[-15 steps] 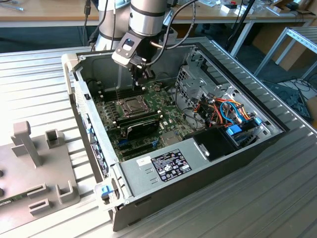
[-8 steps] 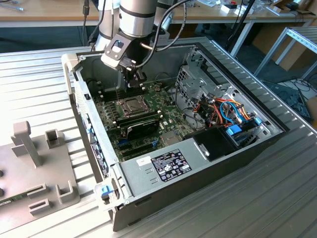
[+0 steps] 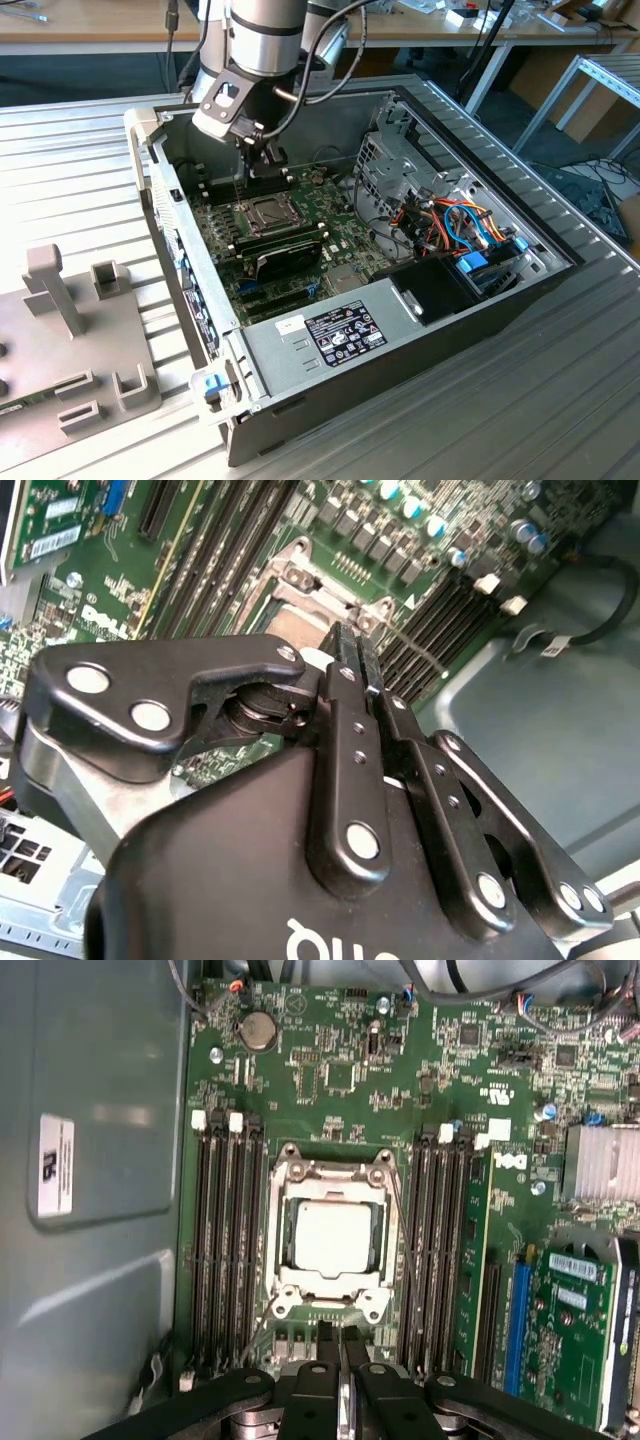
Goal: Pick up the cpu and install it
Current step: 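Install the first cpu locking lever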
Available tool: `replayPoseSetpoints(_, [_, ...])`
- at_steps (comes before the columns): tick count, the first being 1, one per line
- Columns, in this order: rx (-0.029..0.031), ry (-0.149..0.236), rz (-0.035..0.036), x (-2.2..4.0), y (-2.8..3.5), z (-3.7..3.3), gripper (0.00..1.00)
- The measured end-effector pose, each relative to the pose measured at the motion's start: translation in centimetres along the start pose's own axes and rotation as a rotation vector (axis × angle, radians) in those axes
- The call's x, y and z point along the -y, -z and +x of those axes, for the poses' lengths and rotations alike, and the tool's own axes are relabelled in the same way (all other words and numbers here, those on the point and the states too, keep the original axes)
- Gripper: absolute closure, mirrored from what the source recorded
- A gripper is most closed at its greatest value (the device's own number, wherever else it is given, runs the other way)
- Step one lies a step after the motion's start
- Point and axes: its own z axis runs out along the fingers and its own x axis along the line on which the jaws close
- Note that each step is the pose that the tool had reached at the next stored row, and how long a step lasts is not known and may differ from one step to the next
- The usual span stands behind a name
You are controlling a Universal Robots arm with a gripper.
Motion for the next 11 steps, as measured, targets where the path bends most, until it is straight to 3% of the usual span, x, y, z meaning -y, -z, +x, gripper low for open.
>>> replayPoseSetpoints(5, [-0.0166, 0.0, -0.001, 0.68, -0.03, 0.03, 0.84])
replayPoseSetpoints(8, [-0.0333, 0.0, -0.0021, 0.97, -0.03, 0.05, 0.84])
replayPoseSetpoints(11, [-0.0656, 0.0, -0.0039, 1.08, -0.03, -0.02, 0.84])
